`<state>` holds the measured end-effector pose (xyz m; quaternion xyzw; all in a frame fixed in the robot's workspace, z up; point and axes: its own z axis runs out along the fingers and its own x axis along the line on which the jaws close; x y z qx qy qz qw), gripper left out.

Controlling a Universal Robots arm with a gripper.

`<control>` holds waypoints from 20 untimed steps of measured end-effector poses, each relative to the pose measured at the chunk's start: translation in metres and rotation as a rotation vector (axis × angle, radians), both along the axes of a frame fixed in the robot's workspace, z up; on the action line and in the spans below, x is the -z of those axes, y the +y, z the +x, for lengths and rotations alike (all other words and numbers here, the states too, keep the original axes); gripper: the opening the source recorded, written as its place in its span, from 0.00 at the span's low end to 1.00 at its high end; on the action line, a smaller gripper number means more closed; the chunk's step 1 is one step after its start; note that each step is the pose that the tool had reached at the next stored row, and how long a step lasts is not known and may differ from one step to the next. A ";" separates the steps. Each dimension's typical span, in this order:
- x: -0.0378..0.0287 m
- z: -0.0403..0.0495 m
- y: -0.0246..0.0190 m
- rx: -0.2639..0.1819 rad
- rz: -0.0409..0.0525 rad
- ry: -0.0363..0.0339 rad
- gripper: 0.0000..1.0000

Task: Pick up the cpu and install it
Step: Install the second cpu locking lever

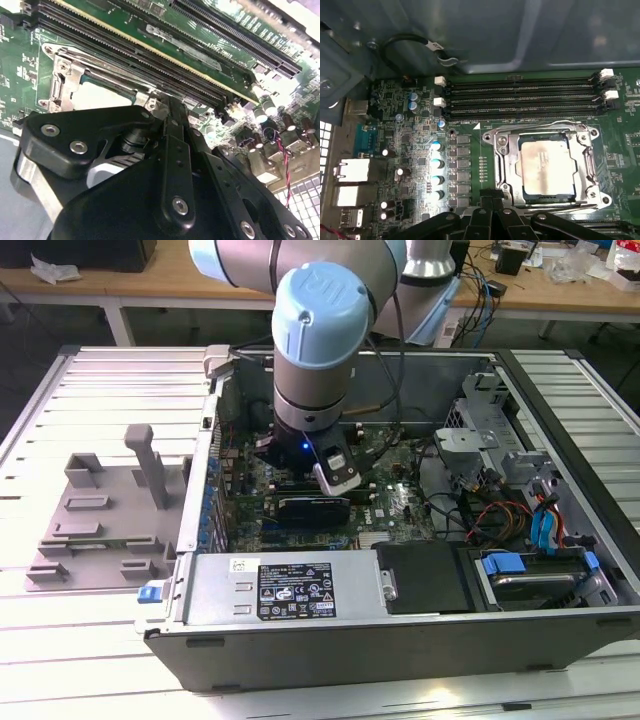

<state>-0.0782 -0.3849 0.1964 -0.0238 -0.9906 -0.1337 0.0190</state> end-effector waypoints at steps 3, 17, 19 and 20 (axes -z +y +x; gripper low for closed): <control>-0.0253 0.0005 0.0000 0.002 0.0005 -0.0002 0.11; -0.0499 0.0433 0.0120 0.020 -0.0774 0.0027 0.11; -0.0489 0.0464 0.0262 0.020 -0.0963 0.0024 0.11; -0.0487 0.0473 0.0295 0.020 -0.1042 0.0023 0.11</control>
